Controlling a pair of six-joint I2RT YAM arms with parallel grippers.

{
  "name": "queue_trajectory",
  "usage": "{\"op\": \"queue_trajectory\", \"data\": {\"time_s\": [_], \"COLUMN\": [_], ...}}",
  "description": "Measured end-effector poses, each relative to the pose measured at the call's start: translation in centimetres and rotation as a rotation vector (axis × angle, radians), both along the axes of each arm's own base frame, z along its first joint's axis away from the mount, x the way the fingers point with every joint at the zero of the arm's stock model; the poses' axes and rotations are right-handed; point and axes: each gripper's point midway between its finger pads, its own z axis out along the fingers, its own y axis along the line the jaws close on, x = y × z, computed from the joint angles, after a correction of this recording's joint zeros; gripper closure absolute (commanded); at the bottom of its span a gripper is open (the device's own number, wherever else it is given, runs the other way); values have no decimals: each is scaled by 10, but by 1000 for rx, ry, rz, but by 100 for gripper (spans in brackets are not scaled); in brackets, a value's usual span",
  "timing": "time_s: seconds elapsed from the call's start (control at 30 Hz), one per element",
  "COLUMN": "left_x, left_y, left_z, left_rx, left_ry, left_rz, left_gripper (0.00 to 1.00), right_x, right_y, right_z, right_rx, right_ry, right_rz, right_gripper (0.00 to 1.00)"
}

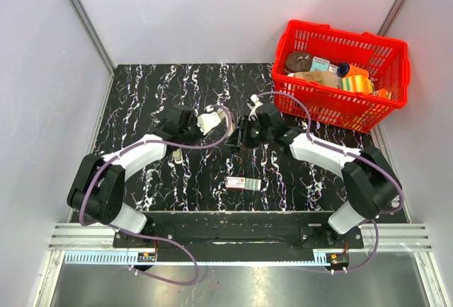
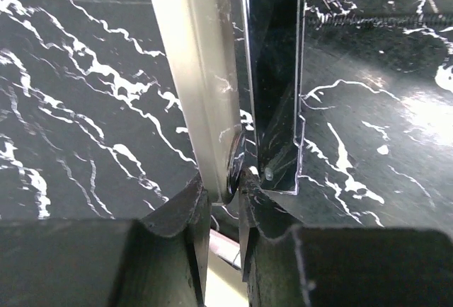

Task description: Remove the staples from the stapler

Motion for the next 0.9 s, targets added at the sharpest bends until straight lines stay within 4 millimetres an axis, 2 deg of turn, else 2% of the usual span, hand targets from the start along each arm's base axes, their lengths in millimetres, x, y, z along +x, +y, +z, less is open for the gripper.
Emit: {"op": "queue_trajectory", "data": {"time_s": [0.13,0.43,0.67,0.9], "left_x": [8,33,41,41], "left_y": [-2,9,15,9], "left_z": [-1,7,-3,1], "left_rx": [79,242,373,449], "left_ry": [-116,-382,-494,-593], "left_rz": [-43,-60,-102,-153], "left_gripper": [98,100,100,100], "right_x": [-3,-10,-29,-37], "right_y": [-13,-22,-33,-40], "right_z": [-5,-10,-27,-28], "right_rx": [-9,-44,-99,-125], "right_ry": [-4,-44,0,5], "right_rz": [38,116,175,192], "right_gripper": [100,100,100,100]}}
